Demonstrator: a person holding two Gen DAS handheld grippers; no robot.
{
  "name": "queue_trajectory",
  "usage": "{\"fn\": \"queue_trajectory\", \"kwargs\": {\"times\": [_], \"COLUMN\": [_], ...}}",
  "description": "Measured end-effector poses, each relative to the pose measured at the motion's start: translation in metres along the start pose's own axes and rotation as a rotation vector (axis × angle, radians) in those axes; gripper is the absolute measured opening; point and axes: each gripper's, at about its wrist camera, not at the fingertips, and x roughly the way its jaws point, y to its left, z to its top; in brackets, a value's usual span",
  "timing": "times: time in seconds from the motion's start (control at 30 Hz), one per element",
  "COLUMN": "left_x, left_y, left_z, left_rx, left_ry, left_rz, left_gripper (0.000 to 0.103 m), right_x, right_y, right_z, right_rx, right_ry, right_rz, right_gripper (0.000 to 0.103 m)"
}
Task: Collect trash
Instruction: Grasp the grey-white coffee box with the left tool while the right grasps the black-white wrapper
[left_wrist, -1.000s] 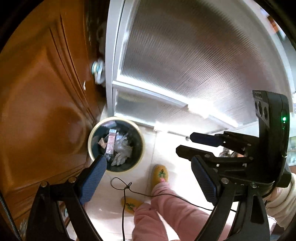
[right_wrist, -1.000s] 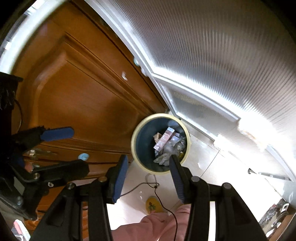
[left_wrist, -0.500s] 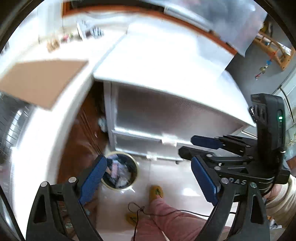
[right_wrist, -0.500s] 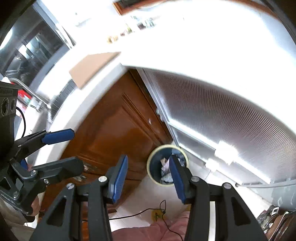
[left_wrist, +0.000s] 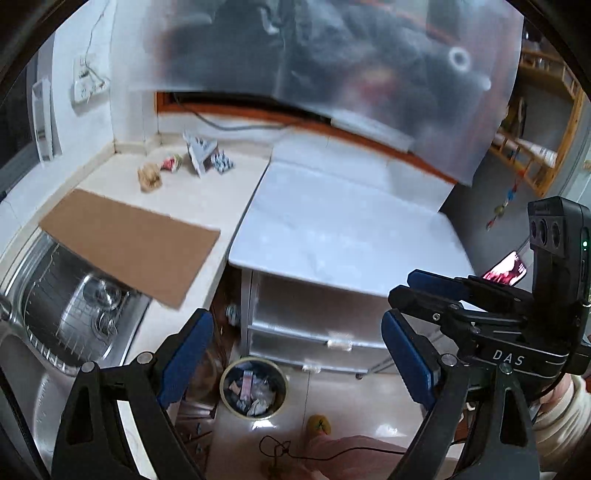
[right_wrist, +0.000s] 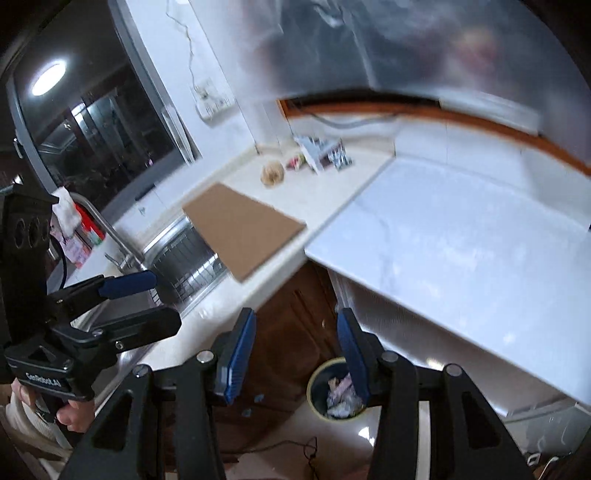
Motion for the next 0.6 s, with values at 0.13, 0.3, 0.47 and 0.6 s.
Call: {"fn": "queue_trajectory", "kwargs": {"times": [0.13,0.3,0.47,0.6], "left_x": [-0.019,-0.025,-0.007,0.020], "left_y": [-0.001,0.000,0.015,0.035], "left_z": [0.022,0.053,0.097,0.136], "left_rx": [0.012,0.020,-0.030,-0.080], "left_ry": [-0.042,-0.086,-0.089,-0.090], "left_rz": [0.007,0.049,0.087,0.148], "left_gripper": [0.091,0.091,0.092,0.091], "right_x": [-0.010,-0.004,0.022,0.054], "right_y": [0.007,0.008,-0.004,-0.024], "right_z": [0.023,0.057,0.098,0.141], "right_rx": [-0.016,-0.041,-0.070,-0.099], "right_ry": [-0.030,-0.036,-0.029,-0.011], "right_rz": [-0.005,0.014,0.044,0.100], "right_gripper": [0.047,0.047,0.047,0.047]}}
